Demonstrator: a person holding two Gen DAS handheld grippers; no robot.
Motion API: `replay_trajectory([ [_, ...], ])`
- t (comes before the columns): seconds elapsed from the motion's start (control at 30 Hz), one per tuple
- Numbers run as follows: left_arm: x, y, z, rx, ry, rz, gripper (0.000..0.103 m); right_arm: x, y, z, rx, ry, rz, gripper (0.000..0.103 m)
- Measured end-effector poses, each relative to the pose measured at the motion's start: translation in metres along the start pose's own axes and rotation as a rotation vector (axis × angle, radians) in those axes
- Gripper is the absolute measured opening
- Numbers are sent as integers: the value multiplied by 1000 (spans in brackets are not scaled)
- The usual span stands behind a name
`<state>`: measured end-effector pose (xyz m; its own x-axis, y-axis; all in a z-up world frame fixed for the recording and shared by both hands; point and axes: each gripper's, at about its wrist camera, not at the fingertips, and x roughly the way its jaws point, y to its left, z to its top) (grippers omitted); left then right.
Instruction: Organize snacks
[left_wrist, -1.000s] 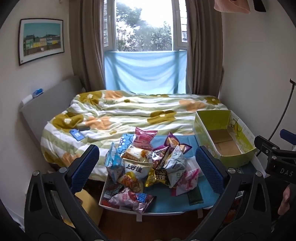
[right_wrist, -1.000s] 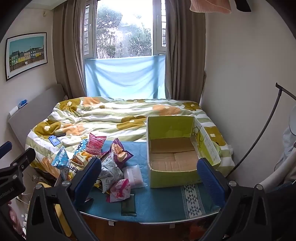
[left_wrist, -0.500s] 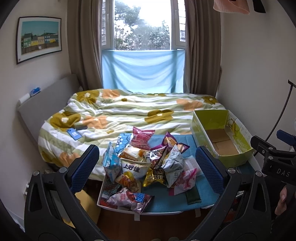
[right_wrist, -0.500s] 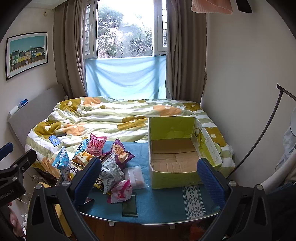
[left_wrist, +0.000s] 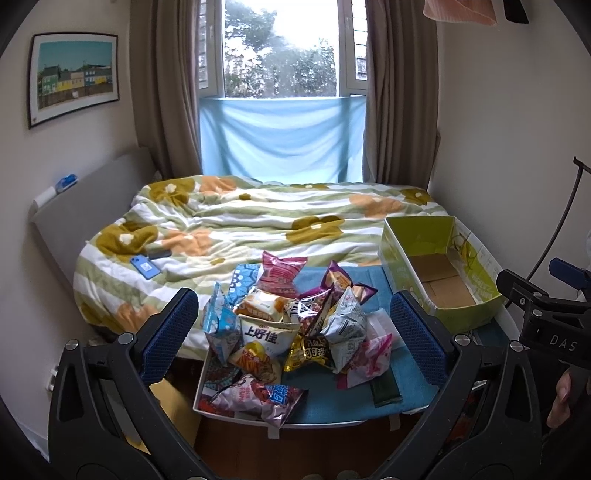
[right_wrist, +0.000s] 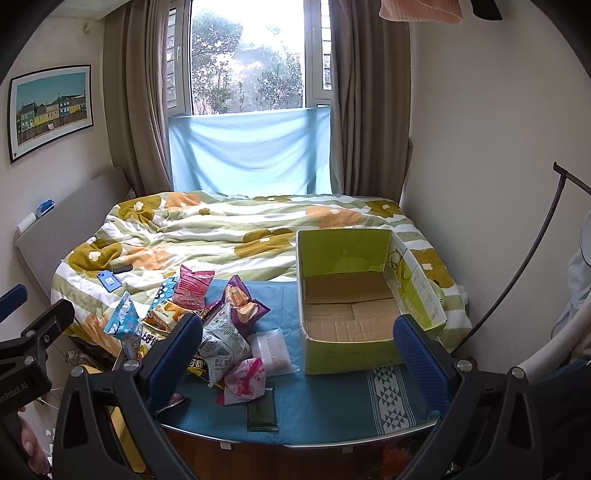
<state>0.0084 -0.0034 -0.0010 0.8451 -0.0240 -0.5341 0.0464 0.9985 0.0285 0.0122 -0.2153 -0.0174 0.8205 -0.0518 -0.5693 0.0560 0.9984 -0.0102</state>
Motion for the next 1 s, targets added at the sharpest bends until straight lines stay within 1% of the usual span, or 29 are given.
replay_trajectory([
  [0.2,2,0,0,4,5,6,103,2,1,-2,1,2,1,103],
  [0.6,7,3,-1,-9,23,-7,103,6,6,-5,2,16,5,103],
  [1.0,8,3,-1,-9,22,-7,103,6,5,-4,4,19,9,103],
])
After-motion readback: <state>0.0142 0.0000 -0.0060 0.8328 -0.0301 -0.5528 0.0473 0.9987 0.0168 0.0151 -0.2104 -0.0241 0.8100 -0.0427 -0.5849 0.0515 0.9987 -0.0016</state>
